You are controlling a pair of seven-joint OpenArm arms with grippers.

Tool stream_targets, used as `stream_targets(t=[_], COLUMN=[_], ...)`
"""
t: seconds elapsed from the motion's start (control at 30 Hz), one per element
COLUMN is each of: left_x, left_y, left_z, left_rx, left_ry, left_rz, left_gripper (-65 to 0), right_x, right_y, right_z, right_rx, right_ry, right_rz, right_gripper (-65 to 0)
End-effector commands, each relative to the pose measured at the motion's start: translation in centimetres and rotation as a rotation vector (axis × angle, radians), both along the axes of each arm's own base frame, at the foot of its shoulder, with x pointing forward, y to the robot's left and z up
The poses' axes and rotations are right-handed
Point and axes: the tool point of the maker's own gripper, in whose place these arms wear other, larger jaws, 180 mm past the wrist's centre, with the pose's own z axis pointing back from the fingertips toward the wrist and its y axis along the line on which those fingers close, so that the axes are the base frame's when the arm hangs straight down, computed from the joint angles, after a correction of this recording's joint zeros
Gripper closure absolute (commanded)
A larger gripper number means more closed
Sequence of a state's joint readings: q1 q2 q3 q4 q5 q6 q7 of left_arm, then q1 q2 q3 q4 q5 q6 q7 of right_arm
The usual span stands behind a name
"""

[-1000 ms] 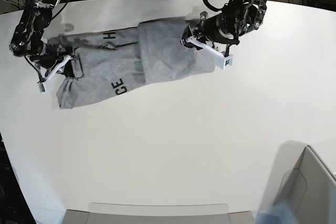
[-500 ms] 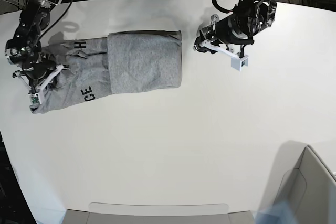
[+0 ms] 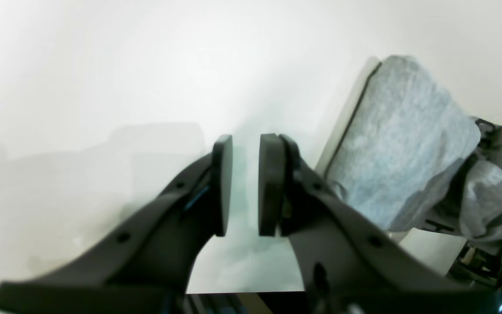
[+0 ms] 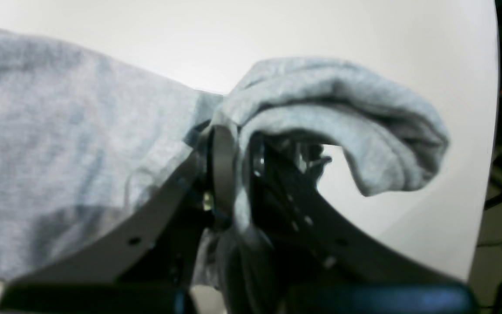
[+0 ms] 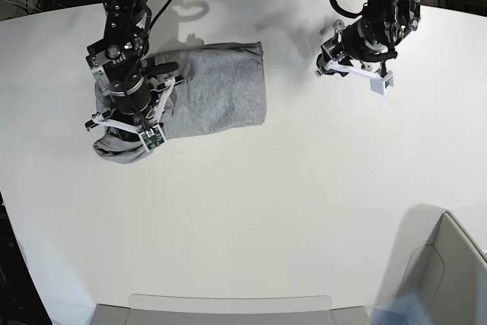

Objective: Fold the T-shirt properly
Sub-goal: 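Fold the strip end held by the right gripper over toward the left gripper, then lift and flip the folded bundle with the right gripper onto itself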

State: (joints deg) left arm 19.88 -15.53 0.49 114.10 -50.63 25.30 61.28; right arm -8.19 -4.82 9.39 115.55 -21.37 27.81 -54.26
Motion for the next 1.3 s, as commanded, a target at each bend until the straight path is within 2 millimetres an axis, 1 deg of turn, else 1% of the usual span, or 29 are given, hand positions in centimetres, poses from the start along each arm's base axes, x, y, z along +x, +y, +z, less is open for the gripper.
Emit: stream_targets(t=[0.0, 0.1, 0.17, 0.3, 0.37, 0.47, 0.5, 0.53, 0.6, 0.7, 0.77, 0.83, 0.87, 0.93, 1.0, 1.07, 1.1, 1.17, 1.27], left_x=[0.3, 0.3, 0.3, 0.2, 0.1, 0.1, 0.1, 0.2, 0.3, 0.3, 0.4, 0.4, 0.4, 0.4, 0.4, 0.4, 0.4, 0.4, 0.4], left_y=[0.1, 0.2, 0.3, 0.3, 0.4, 0.9, 0.9, 0.9, 0.9, 0.9, 0.9, 0.9, 0.9, 0.9, 0.9, 0.9, 0.9, 0.9, 0.9], left_z=[0.6, 0.6, 0.6, 0.3, -0.1, -0.1, -0.2, -0.2, -0.1, -0.1, -0.1, -0.1, -0.1, -0.1, 0.0, 0.0, -0.1, -0.1, -0.1], left_rx=[-0.004, -0.003, 0.001, 0.001, 0.002, 0.006, 0.005, 0.005, 0.005, 0.005, 0.005, 0.005, 0.005, 0.005, 0.006, 0.006, 0.006, 0.006, 0.008], left_ry=[-0.018, -0.018, -0.018, -0.008, 0.003, 0.004, 0.006, 0.004, 0.003, 0.001, -0.001, -0.001, -0.001, -0.001, -0.002, -0.002, -0.001, -0.001, -0.001], left_rz=[-0.001, -0.001, 0.001, 0.004, 0.006, 0.018, 0.019, 0.019, 0.019, 0.019, 0.019, 0.019, 0.019, 0.019, 0.019, 0.019, 0.02, 0.02, 0.02], left_gripper=[-10.5, -10.5, -10.5, -10.5, -10.5, -10.5, -10.5, -10.5, -10.5, -10.5, -10.5, -10.5, -10.5, -10.5, -10.5, -10.5, -10.5, -10.6, -10.6], right_x=[0.5, 0.0, -0.2, -0.8, -1.0, -1.3, -1.4, -1.5, -2.0, -2.7, -3.1, -3.5, -3.7, -4.0, -4.4, -4.4, -4.7, -4.9, -5.5], right_y=[1.4, 4.0, 5.7, 8.6, 9.9, 11.4, 12.1, 12.7, 13.4, 14.6, 15.2, 16.0, 16.2, 16.6, 17.0, 16.8, 16.9, 17.0, 17.6], right_z=[1.2, 0.9, 1.4, 1.7, 1.8, 1.8, 1.6, 0.9, -0.8, -2.6, -3.1, -3.2, -3.3, -3.2, -3.3, -2.7, -2.6, -1.7, 0.0], right_rx=[0.013, -0.011, -0.025, -0.069, -0.079, -0.049, -0.04, -0.035, -0.053, -0.08, -0.087, -0.088, -0.086, -0.086, -0.084, -0.107, -0.124, -0.169, -0.208], right_ry=[-0.045, -0.034, -0.047, -0.055, -0.063, -0.076, -0.075, -0.06, 0.001, 0.061, 0.078, 0.081, 0.083, 0.082, 0.085, 0.062, 0.056, 0.028, -0.01], right_rz=[0.032, 0.092, 0.133, 0.209, 0.243, 0.237, 0.24, 0.244, 0.246, 0.272, 0.296, 0.321, 0.329, 0.342, 0.355, 0.353, 0.357, 0.363, 0.383], right_gripper=[0.0, 0.0, 0.0, 0.0, 0.0, 0.0, 0.0, 0.0, 0.0, 0.0, 0.0, 0.0, -1.6, -11.3, -19.1, -26.3, -28.8, -31.6, -32.5])
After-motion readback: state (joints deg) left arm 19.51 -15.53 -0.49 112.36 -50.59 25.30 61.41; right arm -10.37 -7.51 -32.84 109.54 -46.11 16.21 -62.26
